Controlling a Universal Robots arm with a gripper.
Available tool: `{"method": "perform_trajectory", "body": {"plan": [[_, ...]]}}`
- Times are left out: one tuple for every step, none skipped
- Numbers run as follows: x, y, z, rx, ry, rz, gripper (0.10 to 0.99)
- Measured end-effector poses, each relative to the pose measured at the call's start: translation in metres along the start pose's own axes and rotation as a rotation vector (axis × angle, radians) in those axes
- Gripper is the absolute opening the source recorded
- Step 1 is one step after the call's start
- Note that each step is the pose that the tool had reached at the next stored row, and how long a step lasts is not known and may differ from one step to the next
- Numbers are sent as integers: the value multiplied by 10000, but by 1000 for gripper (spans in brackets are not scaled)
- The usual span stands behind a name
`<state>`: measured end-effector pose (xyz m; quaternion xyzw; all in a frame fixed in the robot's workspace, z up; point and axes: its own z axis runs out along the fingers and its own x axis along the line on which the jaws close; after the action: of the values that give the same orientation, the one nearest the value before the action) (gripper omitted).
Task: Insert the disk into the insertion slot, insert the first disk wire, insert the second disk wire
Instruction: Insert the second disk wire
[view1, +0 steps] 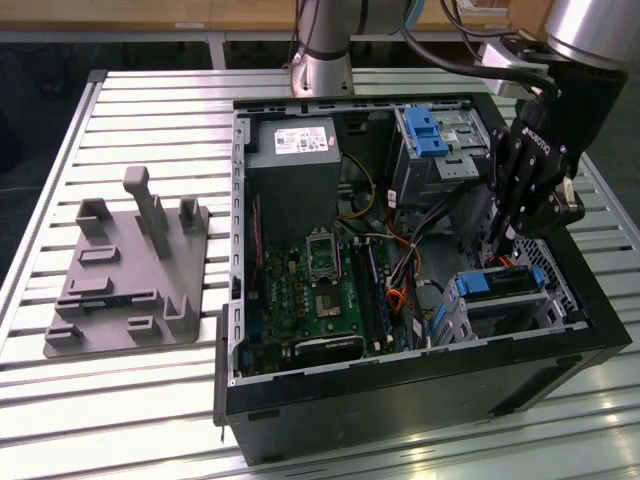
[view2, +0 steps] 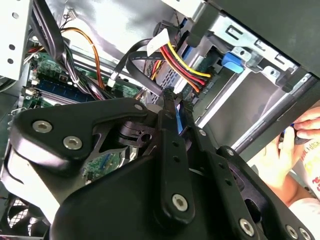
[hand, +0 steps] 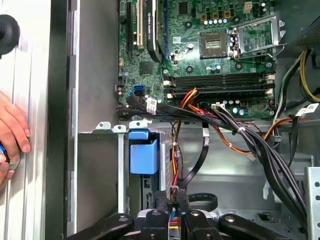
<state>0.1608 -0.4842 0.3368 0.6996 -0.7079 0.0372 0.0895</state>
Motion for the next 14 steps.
{"method": "perform_trajectory", "body": {"plan": [[15,-2,-1,-7,-27,-3,196],[31,-2,0,-9,-53,-5,196],[47,-3,3,-10,-81,-8,196],[61,-3,4,-10,-122,-11,196],[74,-3,7,-10,-175,-14,196],[87,-3,9,-11,-243,-18,196],[101,-4,13,-10,-328,-25,196],[116,-4,15,-11,-419,-32,196],[129,-4,18,-12,-513,-39,196],[143,-4,20,-12,-595,-45,196],[157,-5,23,-13,-668,-51,196],[171,-5,25,-13,-729,-55,196],[180,-5,26,-13,-773,-59,196],[181,-5,26,-13,-781,-59,196]]}}
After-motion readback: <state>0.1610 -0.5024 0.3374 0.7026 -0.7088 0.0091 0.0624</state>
